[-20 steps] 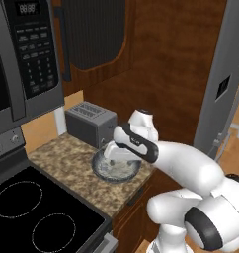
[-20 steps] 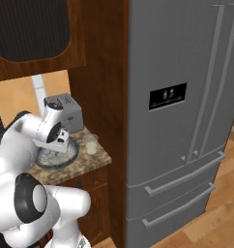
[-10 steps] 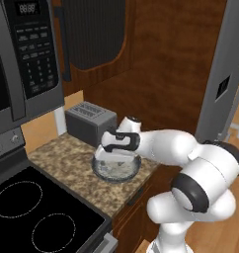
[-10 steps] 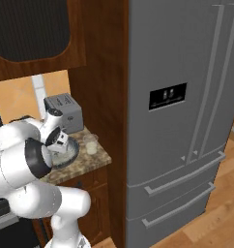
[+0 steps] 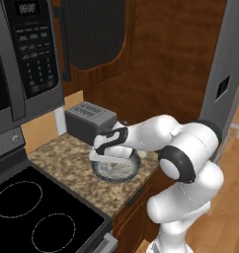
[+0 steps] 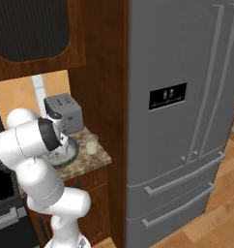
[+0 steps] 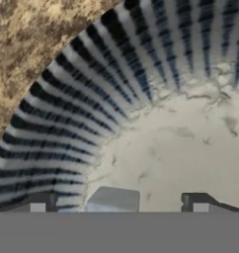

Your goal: Grab a lemon wedge from the fridge and one ice cube from the ice bowl, and put them in the glass of lemonade.

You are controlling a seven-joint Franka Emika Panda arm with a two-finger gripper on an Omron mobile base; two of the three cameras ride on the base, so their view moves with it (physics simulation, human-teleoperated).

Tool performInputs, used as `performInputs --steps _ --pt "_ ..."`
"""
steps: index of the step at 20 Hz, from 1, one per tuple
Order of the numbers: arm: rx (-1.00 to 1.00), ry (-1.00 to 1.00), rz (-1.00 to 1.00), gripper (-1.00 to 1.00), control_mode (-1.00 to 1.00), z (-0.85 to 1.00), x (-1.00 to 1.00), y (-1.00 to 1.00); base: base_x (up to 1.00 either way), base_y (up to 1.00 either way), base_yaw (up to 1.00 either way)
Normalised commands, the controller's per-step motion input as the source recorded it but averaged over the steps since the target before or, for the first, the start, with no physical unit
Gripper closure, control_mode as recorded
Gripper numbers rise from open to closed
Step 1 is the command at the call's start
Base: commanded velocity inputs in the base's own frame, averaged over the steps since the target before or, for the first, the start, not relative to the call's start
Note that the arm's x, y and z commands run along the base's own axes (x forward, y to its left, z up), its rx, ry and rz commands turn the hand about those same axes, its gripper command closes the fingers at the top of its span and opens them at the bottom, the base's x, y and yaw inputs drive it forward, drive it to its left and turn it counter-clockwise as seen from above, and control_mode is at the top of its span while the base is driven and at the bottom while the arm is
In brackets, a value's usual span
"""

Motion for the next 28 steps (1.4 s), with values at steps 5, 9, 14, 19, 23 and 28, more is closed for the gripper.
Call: performInputs --steps 5,9,14,19,23,28 --pt "0.0 0.0 -0.04 -1.0 -1.0 -0.35 0.2 0.02 0.0 0.0 0.0" --pt "0.0 0.03 -0.04 -1.0 -1.0 -0.18 -0.18 0.0 0.0 0.0 0.0" --pt "0.0 0.0 -0.01 -1.0 -1.0 -0.04 -0.59 0.0 0.0 0.0 0.0" --pt "0.0 0.0 0.0 -1.0 -1.0 -0.08 0.0 0.0 0.0 0.0 0.0" --pt "0.0 0.0 0.0 -1.0 -1.0 -0.17 0.45 0.0 0.0 0.0 0.0" --pt "0.0 -0.01 0.0 -1.0 -1.0 -0.27 0.19 -0.04 0.0 0.0 0.0"
